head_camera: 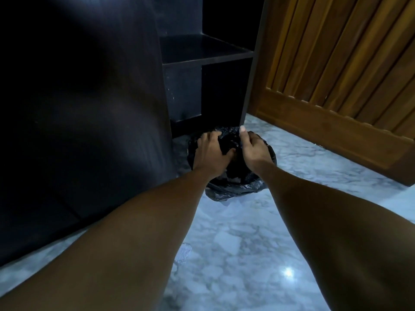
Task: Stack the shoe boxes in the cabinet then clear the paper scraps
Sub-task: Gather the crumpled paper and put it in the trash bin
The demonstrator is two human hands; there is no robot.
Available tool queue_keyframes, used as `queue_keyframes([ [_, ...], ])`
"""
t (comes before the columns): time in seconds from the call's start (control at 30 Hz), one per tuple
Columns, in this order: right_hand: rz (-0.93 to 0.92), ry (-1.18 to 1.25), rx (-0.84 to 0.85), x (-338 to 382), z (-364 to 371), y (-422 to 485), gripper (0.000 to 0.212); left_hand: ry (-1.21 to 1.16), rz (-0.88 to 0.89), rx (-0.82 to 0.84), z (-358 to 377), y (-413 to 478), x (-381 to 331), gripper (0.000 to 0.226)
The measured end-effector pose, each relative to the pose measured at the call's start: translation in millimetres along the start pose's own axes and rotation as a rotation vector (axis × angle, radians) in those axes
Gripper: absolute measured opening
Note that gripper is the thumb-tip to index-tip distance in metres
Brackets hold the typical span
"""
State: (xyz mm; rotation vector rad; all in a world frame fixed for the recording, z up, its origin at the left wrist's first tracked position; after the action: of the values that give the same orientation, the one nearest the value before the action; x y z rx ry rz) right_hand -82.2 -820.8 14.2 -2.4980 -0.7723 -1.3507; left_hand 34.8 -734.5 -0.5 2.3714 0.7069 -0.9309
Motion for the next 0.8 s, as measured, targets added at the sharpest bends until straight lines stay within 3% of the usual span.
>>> queue_keyframes([
  [0.13,-0.118,-0.14,0.027,27.7,-0.6,-1.9,0.048,0.026,0.048,-0.027,-45.7,-7.5,-1.6,0.058],
  [0.23,-0.209,-0.203,0.034,61.9,9.1,-4.4,0.052,0.049,0.057,-0.081,-99.6,-16.2,8.7,0.053],
  [0.43,-0.449,-0.23,0.045,111.4,74.4,-74.0,0.045,0.116,-0.03,-0.176,-174.2,-77.7,81.6,0.053],
  [0.6,-0.382,-0.353,0.332,23.8,164.9,-156.3,0.058,0.179,-0.223,-0.088,-167.4,-177.4,195.9,0.059],
  [0.67,-0.303,-0.319,0.363,-22.0,184.3,-181.5,0.064,0.202,-0.285,-0.032,-153.8,-225.2,234.5,0.076],
  [0.8,-0.243,-0.347,0.468,-92.0,218.7,-206.8,0.096,0.307,-0.365,0.127,-117.4,-305.3,286.4,0.11],
])
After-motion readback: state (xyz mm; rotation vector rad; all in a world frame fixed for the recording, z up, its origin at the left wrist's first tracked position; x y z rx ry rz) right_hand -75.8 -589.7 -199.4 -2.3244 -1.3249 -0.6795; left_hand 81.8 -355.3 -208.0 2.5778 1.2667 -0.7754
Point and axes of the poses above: each hand's wrist, its own y-axis towards the middle knuckle, its own z-axis out of the palm, x = y × z, the point moved 6 cm from there along y, towards the middle knuckle, and after that the axes turned 5 degrees about -y, right-handed, at the moved point
